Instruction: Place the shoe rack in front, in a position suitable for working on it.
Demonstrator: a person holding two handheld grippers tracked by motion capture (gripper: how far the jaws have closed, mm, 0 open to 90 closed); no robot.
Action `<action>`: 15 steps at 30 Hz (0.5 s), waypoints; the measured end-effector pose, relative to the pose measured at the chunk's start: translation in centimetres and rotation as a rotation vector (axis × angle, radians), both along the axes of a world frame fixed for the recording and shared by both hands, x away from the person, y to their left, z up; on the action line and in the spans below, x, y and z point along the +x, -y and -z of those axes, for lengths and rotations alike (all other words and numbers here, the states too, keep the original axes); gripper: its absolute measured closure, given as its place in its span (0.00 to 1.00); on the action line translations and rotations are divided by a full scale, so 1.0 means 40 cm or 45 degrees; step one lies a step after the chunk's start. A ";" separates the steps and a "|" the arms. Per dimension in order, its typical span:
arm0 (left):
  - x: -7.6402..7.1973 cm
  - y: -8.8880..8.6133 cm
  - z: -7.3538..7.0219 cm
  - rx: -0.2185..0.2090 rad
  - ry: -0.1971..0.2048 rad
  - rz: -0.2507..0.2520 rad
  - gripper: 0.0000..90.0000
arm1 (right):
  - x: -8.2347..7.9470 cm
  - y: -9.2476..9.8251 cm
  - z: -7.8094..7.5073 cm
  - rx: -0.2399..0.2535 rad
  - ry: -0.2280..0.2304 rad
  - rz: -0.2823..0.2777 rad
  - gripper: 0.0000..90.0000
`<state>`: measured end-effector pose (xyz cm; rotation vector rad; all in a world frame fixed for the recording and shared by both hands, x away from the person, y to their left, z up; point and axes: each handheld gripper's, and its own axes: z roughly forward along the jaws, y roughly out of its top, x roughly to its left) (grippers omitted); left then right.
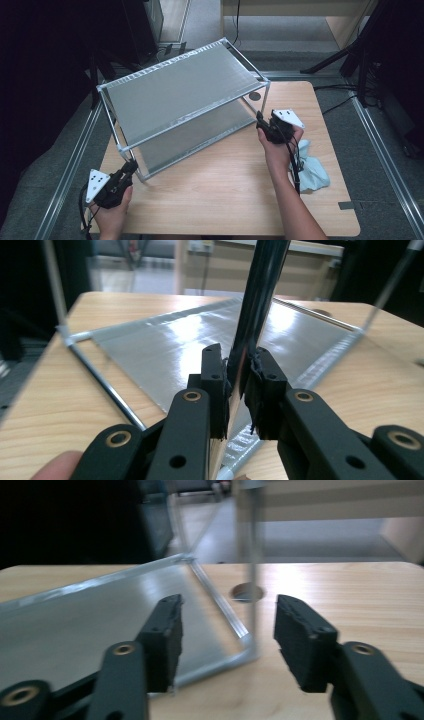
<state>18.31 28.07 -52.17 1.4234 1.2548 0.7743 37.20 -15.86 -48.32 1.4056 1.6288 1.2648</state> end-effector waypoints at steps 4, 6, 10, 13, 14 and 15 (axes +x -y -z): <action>0.000 0.076 -0.002 0.007 0.000 0.110 0.88 | -0.097 -0.001 -0.012 -0.015 -0.020 -0.171 0.41; 0.000 0.119 -0.004 0.011 0.003 0.165 0.88 | -0.151 -0.007 -0.011 -0.045 -0.029 -0.250 0.38; 0.001 0.205 -0.004 0.003 0.010 0.267 0.88 | -0.250 -0.020 -0.002 -0.079 -0.029 -0.357 0.36; 0.003 0.269 -0.006 0.014 0.021 0.336 0.89 | -0.309 -0.028 0.010 -0.100 -0.008 -0.400 0.35; 0.004 0.287 -0.008 0.018 0.026 0.356 0.89 | -0.324 -0.030 0.015 -0.102 -0.008 -0.410 0.34; 0.006 0.305 -0.008 0.016 0.032 0.376 0.89 | -0.337 -0.031 0.021 -0.096 -0.013 -0.417 0.33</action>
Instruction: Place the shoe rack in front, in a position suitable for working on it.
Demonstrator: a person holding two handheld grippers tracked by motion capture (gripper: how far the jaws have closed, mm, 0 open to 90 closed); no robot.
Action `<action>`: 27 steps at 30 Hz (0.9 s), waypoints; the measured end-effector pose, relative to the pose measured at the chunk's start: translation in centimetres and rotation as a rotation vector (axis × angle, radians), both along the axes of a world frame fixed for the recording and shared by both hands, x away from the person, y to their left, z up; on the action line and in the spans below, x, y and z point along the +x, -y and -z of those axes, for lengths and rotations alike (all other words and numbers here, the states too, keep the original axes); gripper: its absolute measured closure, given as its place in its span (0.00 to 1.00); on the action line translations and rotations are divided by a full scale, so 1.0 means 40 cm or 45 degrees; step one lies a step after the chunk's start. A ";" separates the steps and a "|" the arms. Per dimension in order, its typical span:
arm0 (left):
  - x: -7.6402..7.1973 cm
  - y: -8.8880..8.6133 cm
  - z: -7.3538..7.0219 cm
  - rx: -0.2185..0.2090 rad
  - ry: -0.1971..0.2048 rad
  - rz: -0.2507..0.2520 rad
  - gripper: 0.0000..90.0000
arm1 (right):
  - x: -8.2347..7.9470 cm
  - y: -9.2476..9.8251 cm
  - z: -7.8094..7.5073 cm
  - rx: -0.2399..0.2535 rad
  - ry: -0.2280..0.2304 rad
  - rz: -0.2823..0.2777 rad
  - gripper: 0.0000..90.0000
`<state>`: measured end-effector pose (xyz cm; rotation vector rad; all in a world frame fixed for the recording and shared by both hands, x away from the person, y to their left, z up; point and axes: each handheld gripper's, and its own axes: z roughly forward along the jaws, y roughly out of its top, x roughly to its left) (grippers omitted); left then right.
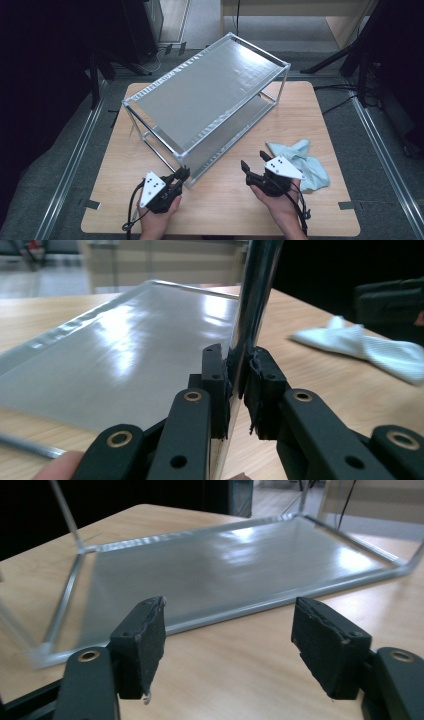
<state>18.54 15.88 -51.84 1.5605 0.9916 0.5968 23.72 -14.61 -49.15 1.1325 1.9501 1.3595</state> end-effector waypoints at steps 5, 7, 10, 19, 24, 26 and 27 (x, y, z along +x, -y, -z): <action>0.001 0.036 -0.001 -0.038 0.035 0.092 0.81 | -0.032 0.003 0.026 0.041 -0.043 -0.011 0.31; -0.011 0.022 -0.009 -0.048 0.060 0.117 0.69 | -0.041 -0.006 0.030 0.035 -0.048 -0.023 0.29; -0.035 -0.020 -0.023 -0.042 0.079 0.139 0.55 | -0.056 -0.027 0.035 0.068 -0.059 -0.067 0.24; -0.039 -0.228 0.012 -0.137 -0.005 -0.131 0.42 | -0.105 -0.179 0.053 0.062 -0.040 -0.275 0.16; -0.017 -0.260 0.027 -0.116 -0.040 -0.231 0.41 | -0.100 -0.278 0.076 0.031 -0.043 -0.268 0.32; -0.010 -0.266 0.034 -0.104 -0.057 -0.240 0.41 | -0.089 -0.307 0.081 0.026 -0.031 -0.245 0.44; -0.007 -0.269 0.036 -0.106 -0.062 -0.247 0.41 | -0.084 -0.318 0.081 0.024 -0.027 -0.218 0.51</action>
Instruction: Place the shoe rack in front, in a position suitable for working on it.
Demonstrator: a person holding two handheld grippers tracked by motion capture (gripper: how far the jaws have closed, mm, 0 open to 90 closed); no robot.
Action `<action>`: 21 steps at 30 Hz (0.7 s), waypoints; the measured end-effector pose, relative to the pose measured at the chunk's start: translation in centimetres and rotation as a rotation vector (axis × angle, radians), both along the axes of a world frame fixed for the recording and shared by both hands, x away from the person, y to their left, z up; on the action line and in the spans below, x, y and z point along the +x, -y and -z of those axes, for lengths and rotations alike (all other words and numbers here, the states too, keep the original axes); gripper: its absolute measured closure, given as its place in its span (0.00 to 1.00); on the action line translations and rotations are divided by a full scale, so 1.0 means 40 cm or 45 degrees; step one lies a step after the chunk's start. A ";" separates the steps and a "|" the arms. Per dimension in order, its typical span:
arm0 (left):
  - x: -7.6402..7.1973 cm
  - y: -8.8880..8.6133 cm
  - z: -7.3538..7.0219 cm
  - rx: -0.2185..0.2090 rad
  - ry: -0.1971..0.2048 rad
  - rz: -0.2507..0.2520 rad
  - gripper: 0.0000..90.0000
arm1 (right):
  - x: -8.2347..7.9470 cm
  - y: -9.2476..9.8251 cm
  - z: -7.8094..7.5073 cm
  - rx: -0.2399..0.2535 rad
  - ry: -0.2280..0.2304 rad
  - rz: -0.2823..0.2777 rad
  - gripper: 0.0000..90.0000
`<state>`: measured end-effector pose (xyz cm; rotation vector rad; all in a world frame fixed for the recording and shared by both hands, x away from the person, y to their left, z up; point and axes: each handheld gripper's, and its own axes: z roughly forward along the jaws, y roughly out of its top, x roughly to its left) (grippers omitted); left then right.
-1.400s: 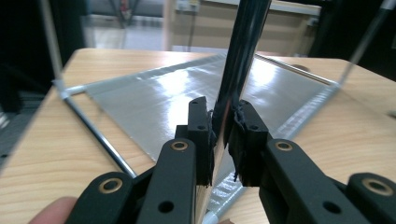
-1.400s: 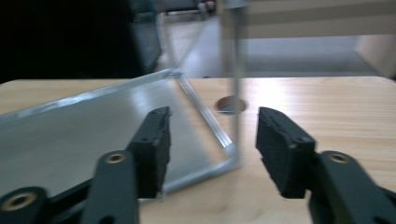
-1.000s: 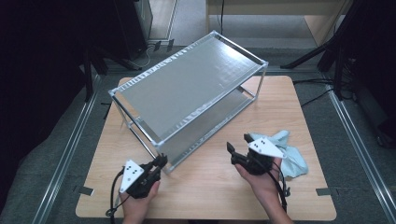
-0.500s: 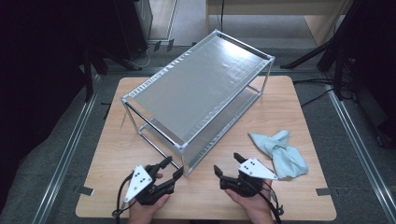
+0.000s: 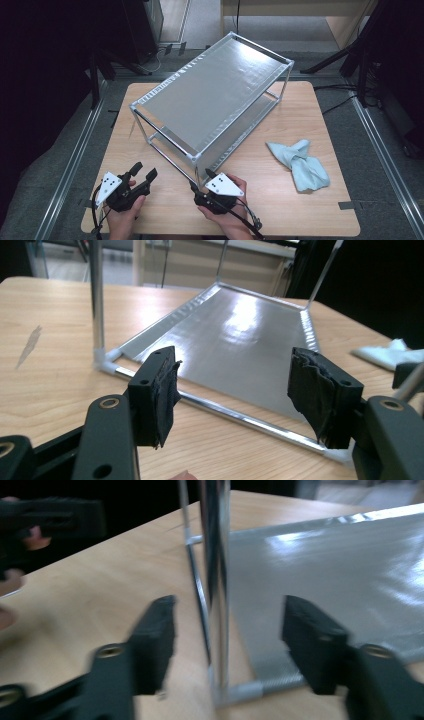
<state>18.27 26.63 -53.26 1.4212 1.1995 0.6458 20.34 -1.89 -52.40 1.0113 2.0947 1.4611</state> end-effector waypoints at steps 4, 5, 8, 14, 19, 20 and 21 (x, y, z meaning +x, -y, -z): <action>0.007 -0.015 0.001 0.001 -0.006 -0.031 0.41 | 0.014 -0.003 0.001 0.016 0.008 0.016 0.80; 0.009 -0.020 0.001 0.013 -0.007 -0.039 0.41 | 0.011 0.002 0.000 0.014 0.020 0.002 0.86; 0.014 -0.036 0.002 0.047 -0.020 -0.075 0.43 | 0.005 0.030 -0.001 -0.003 0.036 -0.022 0.90; 0.045 -0.040 -0.001 -0.004 -0.031 -0.071 0.43 | -0.020 0.137 0.003 0.012 0.038 -0.091 0.90; 0.094 0.017 -0.006 0.075 -0.051 -0.013 0.41 | -0.052 0.232 0.001 0.023 0.027 -0.109 0.90; 0.104 0.030 -0.007 0.091 -0.054 -0.003 0.41 | -0.058 0.248 0.001 0.026 0.025 -0.101 0.90; 0.111 0.042 -0.008 0.106 -0.052 -0.003 0.42 | -0.063 0.262 0.001 0.027 0.025 -0.094 0.90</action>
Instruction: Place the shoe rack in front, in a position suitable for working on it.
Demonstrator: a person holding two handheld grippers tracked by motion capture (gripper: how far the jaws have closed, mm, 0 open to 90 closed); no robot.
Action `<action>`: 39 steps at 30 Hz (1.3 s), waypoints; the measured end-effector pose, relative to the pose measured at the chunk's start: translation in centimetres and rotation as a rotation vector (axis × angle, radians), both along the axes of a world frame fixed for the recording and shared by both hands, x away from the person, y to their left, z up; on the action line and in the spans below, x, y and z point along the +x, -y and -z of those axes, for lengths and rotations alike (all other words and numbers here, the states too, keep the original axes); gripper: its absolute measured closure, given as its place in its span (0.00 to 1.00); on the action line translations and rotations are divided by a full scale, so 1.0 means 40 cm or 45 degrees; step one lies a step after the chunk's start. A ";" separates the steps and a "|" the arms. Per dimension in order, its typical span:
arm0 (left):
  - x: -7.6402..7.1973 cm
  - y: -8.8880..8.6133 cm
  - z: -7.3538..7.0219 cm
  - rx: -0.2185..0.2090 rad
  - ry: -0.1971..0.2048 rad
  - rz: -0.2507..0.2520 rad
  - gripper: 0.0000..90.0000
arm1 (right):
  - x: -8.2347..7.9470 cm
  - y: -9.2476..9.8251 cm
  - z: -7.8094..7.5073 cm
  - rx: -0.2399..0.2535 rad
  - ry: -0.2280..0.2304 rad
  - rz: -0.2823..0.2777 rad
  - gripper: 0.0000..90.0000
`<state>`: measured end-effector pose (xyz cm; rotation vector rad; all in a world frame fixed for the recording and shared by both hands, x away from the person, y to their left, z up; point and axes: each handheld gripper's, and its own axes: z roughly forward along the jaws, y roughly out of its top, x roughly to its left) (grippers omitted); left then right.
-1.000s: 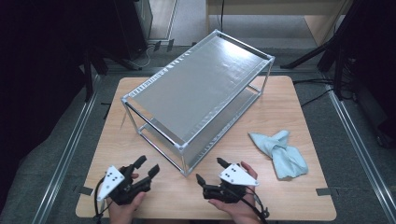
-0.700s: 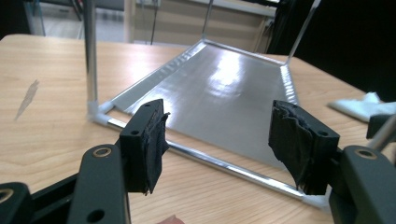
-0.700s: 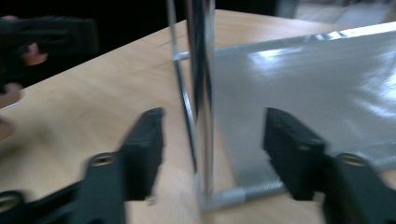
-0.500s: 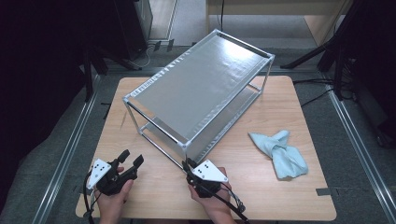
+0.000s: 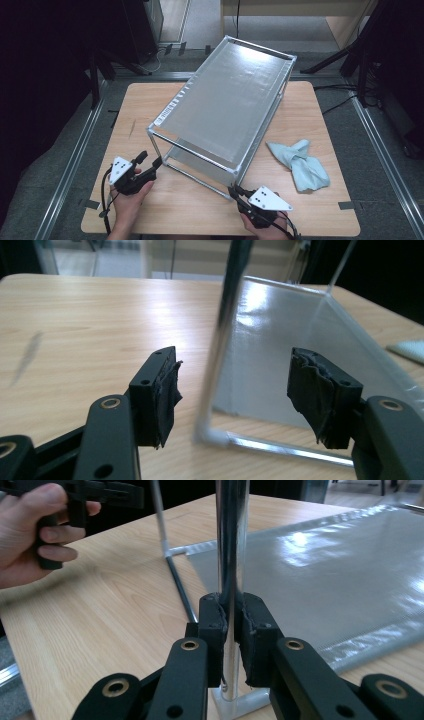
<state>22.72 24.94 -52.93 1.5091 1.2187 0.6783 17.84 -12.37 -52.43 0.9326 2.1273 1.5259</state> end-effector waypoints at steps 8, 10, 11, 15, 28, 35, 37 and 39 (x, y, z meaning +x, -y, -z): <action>0.008 0.063 -0.005 0.069 0.022 0.114 0.89 | -0.012 0.084 -0.004 0.010 -0.022 0.121 0.90; 0.003 0.076 -0.005 0.097 0.036 0.134 0.90 | -0.008 0.098 -0.006 -0.002 -0.016 0.155 0.90; -0.002 0.079 -0.005 0.099 0.035 0.146 0.90 | -0.005 0.105 -0.007 0.002 -0.025 0.174 0.89; -0.034 0.090 -0.007 0.112 0.037 0.199 0.91 | 0.013 0.133 -0.009 0.024 -0.050 0.245 0.89; -0.128 0.109 -0.011 0.043 -0.003 0.385 0.90 | 0.096 0.172 -0.030 0.027 -0.155 0.396 0.88; -0.176 0.122 0.002 0.035 0.045 0.393 0.91 | 0.106 0.180 -0.025 0.033 -0.132 0.382 0.88; -0.189 0.125 0.001 0.040 0.051 0.448 0.91 | 0.110 0.184 -0.027 0.016 -0.126 0.388 0.88; -0.201 0.128 0.003 0.037 0.060 0.484 0.91 | 0.116 0.188 -0.029 0.014 -0.134 0.393 0.88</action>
